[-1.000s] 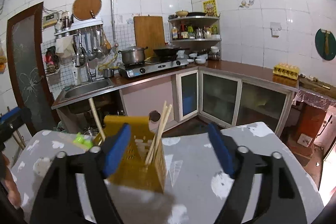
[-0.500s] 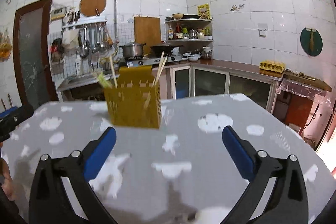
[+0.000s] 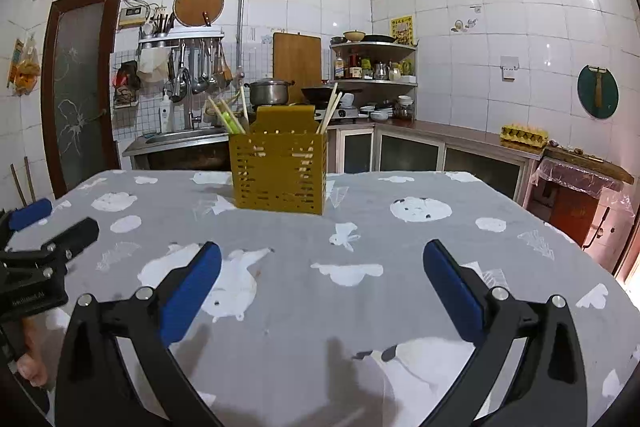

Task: Organize utensils

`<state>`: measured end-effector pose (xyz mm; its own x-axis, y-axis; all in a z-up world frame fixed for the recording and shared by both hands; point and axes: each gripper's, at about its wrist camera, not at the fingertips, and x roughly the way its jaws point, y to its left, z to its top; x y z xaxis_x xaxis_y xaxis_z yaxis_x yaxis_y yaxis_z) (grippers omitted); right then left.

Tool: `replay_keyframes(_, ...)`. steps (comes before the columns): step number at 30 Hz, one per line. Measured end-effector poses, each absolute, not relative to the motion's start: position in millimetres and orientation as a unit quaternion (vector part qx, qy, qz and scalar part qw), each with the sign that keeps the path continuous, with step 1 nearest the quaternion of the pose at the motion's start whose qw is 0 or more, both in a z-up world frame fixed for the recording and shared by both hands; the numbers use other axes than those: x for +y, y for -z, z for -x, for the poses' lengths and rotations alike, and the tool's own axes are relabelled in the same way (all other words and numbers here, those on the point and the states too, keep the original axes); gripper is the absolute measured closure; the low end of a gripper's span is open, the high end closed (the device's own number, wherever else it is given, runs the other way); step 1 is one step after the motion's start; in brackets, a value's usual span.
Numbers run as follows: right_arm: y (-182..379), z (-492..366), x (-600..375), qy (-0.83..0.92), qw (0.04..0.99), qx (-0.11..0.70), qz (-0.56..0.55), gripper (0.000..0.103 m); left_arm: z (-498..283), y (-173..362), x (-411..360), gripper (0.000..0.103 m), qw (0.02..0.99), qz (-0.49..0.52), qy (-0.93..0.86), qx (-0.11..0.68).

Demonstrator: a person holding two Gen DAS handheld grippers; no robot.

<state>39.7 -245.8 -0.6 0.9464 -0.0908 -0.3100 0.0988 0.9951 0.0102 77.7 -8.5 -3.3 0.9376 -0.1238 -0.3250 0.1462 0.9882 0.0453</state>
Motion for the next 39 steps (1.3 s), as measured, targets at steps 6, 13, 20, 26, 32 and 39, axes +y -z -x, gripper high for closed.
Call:
replay_keyframes(6,-0.1,-39.5,-247.3,0.044,0.987,0.153,-0.012,0.004,-76.5,5.6,-8.5,0.005,0.983,-0.034,0.076,0.163)
replay_keyframes(13,-1.5,-33.7,-249.8,0.059,0.988,0.138,-0.017,0.004,-75.8,6.0,0.0,0.005,0.985,-0.011,0.071,0.160)
replay_keyframes(20,-2.6,-30.0,-249.0,0.063,0.989,0.129,-0.015,0.004,-70.9,6.8,-6.1,0.005,0.985,-0.025,0.073,0.155)
replay_keyframes(26,-3.4,-27.9,-247.6,0.065,0.990,0.125,-0.011,0.004,-68.0,6.5,-5.6,0.005,0.986,-0.020,0.069,0.151)
replay_keyframes(32,-3.5,-27.8,-247.1,0.065,0.990,0.127,-0.013,0.004,-66.3,5.8,-5.2,0.005,0.987,-0.021,0.067,0.147)
replay_keyframes(39,-4.5,-25.7,-247.1,0.068,0.990,0.119,-0.013,0.004,-66.2,5.3,-5.6,0.005,0.987,-0.022,0.064,0.143)
